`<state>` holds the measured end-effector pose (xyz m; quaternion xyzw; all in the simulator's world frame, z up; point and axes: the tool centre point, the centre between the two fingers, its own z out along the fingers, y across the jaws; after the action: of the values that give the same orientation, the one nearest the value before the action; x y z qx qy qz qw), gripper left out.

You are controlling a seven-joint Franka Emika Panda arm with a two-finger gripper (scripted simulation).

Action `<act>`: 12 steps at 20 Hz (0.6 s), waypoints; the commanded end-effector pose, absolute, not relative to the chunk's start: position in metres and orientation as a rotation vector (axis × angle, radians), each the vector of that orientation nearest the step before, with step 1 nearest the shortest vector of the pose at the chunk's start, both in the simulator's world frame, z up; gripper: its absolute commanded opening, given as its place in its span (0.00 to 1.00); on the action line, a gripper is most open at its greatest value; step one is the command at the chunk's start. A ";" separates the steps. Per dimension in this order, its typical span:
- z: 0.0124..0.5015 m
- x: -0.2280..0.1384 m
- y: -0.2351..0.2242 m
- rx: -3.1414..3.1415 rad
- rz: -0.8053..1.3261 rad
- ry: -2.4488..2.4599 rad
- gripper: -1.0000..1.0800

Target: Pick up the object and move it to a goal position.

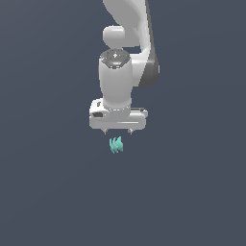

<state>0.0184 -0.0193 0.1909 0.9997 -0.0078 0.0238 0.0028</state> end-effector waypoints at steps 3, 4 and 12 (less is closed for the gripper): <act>0.172 0.015 -0.023 3.133 0.060 0.047 0.96; 0.167 0.014 -0.024 3.132 0.056 0.069 0.96; 0.115 0.001 -0.032 3.124 0.018 0.279 0.96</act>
<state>0.0031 -0.0308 0.1235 0.9970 0.0767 0.0073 0.0031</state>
